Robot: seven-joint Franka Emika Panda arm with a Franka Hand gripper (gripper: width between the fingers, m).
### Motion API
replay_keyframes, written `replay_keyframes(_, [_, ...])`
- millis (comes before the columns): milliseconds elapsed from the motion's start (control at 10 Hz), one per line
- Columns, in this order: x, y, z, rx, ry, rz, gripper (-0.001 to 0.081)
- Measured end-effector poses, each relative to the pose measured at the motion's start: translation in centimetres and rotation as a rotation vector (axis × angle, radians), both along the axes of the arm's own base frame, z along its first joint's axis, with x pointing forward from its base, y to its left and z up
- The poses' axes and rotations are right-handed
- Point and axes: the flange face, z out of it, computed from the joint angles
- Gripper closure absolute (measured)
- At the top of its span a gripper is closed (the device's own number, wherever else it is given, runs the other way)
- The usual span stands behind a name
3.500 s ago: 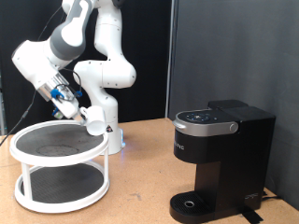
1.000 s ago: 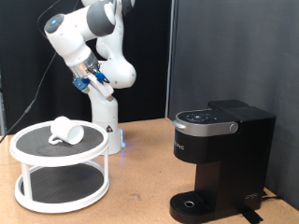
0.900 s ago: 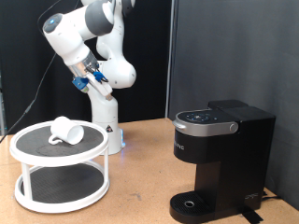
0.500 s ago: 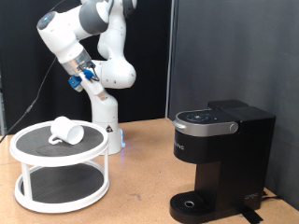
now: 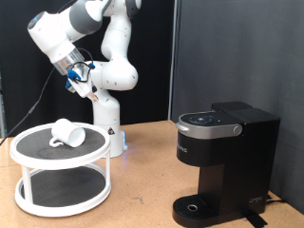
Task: Make a cup of coffee with the keurig machine
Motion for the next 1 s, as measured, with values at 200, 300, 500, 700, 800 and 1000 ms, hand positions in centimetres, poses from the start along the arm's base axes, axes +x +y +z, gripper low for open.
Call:
replay_keyframes(200, [0.1,-0.2,0.1,-0.009,-0.012,-0.007,0.0072])
replay_keyframes(300, [0.1,-0.5,0.3,-0.013,-0.033,-0.028,0.0072])
replay_keyframes(500, [-0.3,-2.2,1.0,-0.021,-0.094,-0.102,0.0072])
replay_keyframes(700, [-1.0,-4.7,2.2,-0.02,-0.158,-0.159,0.0072])
replay_keyframes(800, [-1.3,-5.9,2.7,-0.014,-0.185,-0.178,0.0072])
replay_keyframes(1000, [-1.4,-8.3,3.6,0.003,-0.221,-0.206,0.0072])
